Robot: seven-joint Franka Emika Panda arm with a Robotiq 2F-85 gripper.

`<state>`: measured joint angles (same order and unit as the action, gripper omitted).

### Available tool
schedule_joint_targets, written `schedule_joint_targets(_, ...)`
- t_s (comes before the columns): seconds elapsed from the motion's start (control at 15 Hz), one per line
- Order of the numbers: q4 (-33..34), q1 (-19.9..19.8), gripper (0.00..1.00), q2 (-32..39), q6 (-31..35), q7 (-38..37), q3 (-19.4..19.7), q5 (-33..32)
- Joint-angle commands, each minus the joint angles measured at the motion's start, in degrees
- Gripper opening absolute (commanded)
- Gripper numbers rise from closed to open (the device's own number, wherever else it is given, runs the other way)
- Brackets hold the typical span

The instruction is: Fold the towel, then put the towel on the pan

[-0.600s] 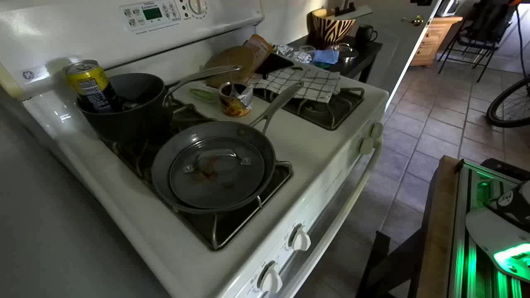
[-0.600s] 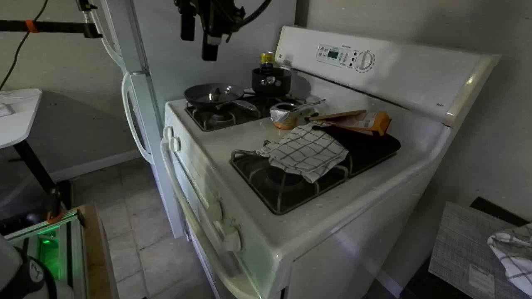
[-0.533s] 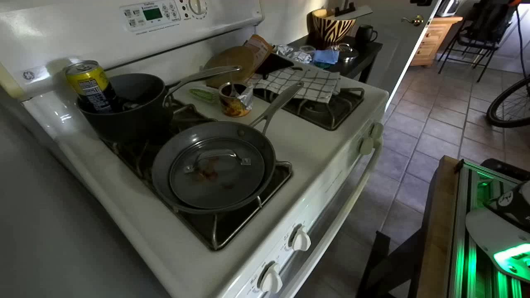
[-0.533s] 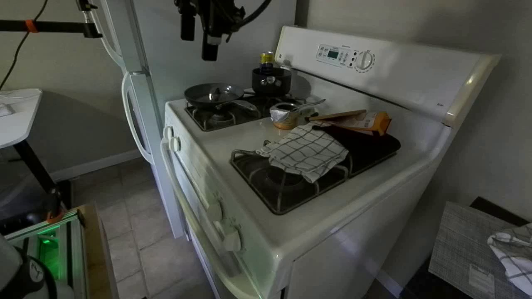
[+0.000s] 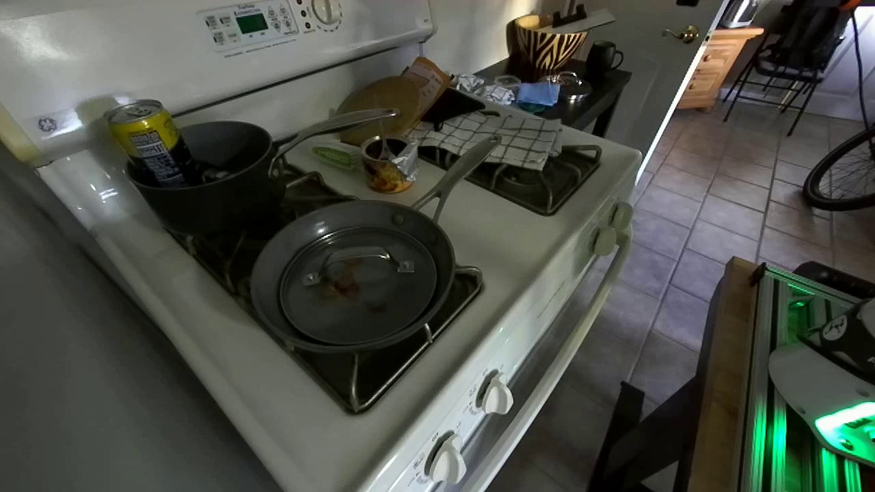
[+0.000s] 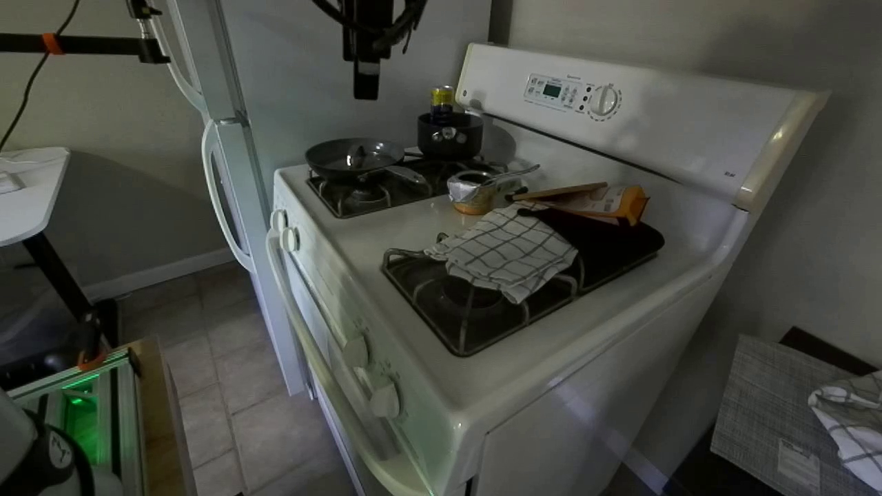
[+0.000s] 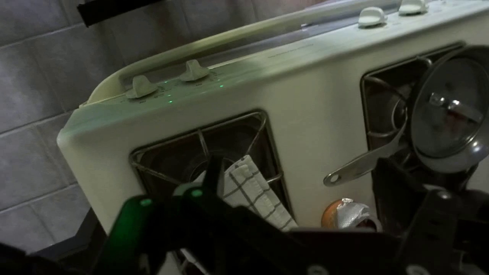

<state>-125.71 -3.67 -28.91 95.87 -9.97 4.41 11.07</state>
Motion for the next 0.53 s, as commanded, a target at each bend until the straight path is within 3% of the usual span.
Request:
schedule_joint_targets(0.0,-7.13,-3.35,1.00,-3.28,8.63,-6.25,-0.68,1.94)
schedule_joint_targets(0.33,-18.75,-7.65,1.00,-4.15,25.05,-13.12,-1.02,1.30)
schedule_joint_targets(0.47,-20.69,-9.70,1.00,-3.43,26.36,-18.40,-2.45,-0.55)
